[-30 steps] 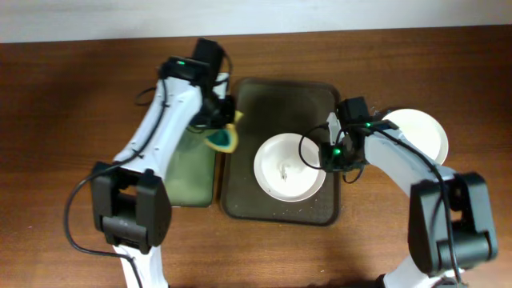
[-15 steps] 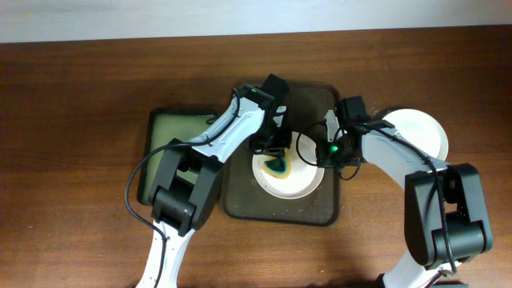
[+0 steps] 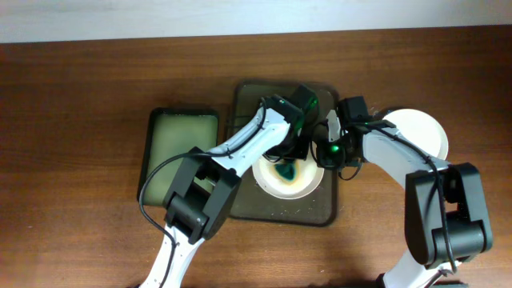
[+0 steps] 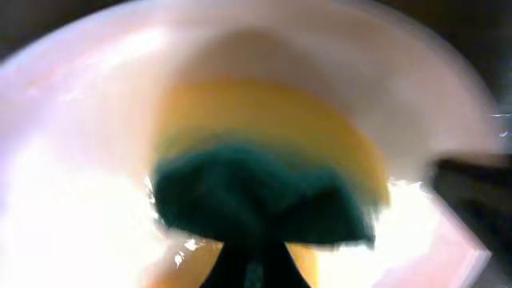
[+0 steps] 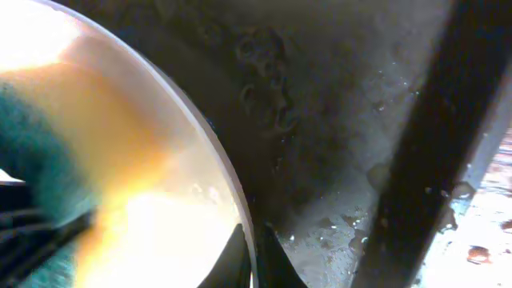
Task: Clean dirty plates on tray and stack at the side
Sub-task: 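Scrub the held plate with the sponge in the left gripper, then put the sponge back into the soapy basin with the left gripper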
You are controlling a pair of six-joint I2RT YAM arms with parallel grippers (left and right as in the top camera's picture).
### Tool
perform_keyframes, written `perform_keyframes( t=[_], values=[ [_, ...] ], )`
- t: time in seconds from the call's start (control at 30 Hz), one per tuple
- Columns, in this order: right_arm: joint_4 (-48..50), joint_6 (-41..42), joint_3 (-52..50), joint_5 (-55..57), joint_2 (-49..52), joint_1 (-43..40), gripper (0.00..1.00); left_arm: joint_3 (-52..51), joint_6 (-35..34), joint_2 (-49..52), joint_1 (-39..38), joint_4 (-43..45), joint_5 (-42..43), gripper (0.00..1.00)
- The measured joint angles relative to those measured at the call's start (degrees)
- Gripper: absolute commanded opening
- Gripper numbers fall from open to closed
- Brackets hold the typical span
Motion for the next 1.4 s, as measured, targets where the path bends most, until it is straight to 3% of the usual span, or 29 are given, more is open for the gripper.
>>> perform_keyframes(
  t=[0.1,0.2,0.43,0.67,0.83,0.97,1.27,1.4],
  values=[
    [0.35,0.52,0.0,-1.22,0.28,0.68,0.04,0.55,-2.01,0.02,1.38,-6.58,-8.68,0.0],
    [0.46,1.03,0.0,-1.44,0.33,0.68,0.04,0.52,-3.96,0.07,5.38,-7.72,-9.88,0.0],
    [0.44,2.97,0.0,-1.57,0.48,0.61,0.04,0.11,-0.92,0.26,8.55,-1.55,1.9,0.0],
    [0.04,3.17,0.17,0.11,0.26,-0.37,0.04,0.11,5.01,1.99,2.16,5.97,17.53,0.0],
    [0.02,3.13,0.17,0.11,0.26,-0.42,0.04,0.11,6.6,2.67,1.95,4.92,22.08,0.0],
    [-0.07,3.21,0.15,-0.74,0.28,-0.09,0.04,0.83,6.51,2.67,2.91,0.15,18.1,0.0],
    [0.9,3.91,0.15,-3.21,0.81,1.53,0.04,5.35,1.16,2.73,12.15,-12.17,-1.38,0.0],
    [0.98,4.04,0.15,-3.19,0.81,1.53,0.04,9.33,0.81,3.98,10.8,-15.63,-6.1,0.0]
  ],
)
